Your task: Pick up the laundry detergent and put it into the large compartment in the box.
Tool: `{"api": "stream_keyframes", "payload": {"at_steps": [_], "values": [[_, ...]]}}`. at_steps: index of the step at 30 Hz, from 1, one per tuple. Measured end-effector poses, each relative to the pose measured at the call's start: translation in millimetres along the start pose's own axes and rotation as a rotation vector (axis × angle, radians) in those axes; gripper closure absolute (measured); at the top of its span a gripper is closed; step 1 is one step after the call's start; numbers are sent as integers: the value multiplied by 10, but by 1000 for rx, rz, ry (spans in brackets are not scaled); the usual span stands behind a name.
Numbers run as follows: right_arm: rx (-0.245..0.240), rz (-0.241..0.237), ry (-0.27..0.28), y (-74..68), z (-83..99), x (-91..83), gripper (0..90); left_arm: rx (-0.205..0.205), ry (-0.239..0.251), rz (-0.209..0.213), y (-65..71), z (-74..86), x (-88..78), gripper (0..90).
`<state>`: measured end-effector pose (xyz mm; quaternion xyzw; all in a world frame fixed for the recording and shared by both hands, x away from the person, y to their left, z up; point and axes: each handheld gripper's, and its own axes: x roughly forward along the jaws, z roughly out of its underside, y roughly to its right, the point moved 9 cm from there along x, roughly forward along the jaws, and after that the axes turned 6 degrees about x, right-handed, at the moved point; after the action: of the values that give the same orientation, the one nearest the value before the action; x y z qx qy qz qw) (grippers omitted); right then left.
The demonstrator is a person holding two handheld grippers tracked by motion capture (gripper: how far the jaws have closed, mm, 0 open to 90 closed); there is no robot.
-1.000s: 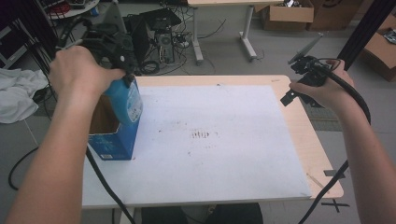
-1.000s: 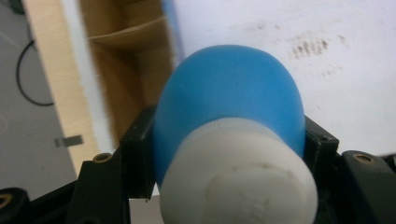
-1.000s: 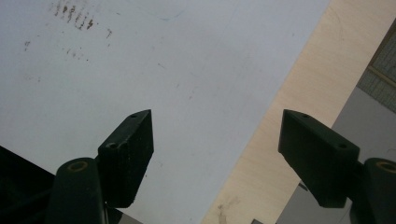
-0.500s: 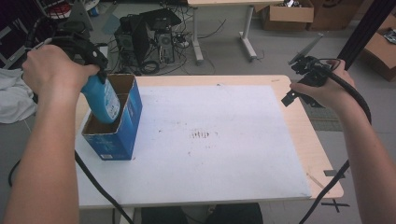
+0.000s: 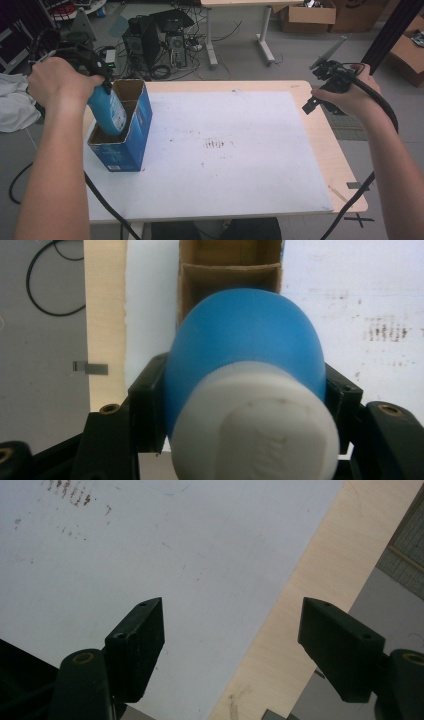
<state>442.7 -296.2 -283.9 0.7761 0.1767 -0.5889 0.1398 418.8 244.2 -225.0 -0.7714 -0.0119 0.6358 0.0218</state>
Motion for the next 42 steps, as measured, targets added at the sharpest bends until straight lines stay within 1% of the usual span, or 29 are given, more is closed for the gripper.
{"api": "stream_keyframes", "payload": {"at_steps": [6, 10, 14, 17, 19, 26, 31, 33, 41, 42], "values": [[4, 4, -7, 19, 21, 20, 267, -1, -23, -3, -21, 5, 218, 381], [4, 0, -9, 23, 28, 41, 268, 8, -43, -6, -17, 8, 390, 382], [4, 1, -12, 18, 29, 59, 268, 16, -58, 5, 1, 8, 576, 381], [2, 3, -16, 20, 31, 73, 268, 19, -68, 13, 13, 14, 684, 381], [4, 2, -18, 20, 32, 86, 268, 27, -80, 10, 22, 17, 761, 382], [6, 3, -24, 16, 36, 112, 268, 38, -107, -12, 5, 32, 946, 382], [3, 3, -24, 12, 23, 123, 268, 35, -119, -7, 27, 43, 1073, 382], [1, 5, -23, 11, 18, 120, 268, 42, -128, -11, 36, 50, 1121, 382], [2, 2, -22, 14, 13, 141, 268, 53, -154, -21, 43, 80, 1237, 382], [4, 1, -23, 10, 13, 142, 267, 49, -152, -21, 45, 80, 1250, 382]]}}
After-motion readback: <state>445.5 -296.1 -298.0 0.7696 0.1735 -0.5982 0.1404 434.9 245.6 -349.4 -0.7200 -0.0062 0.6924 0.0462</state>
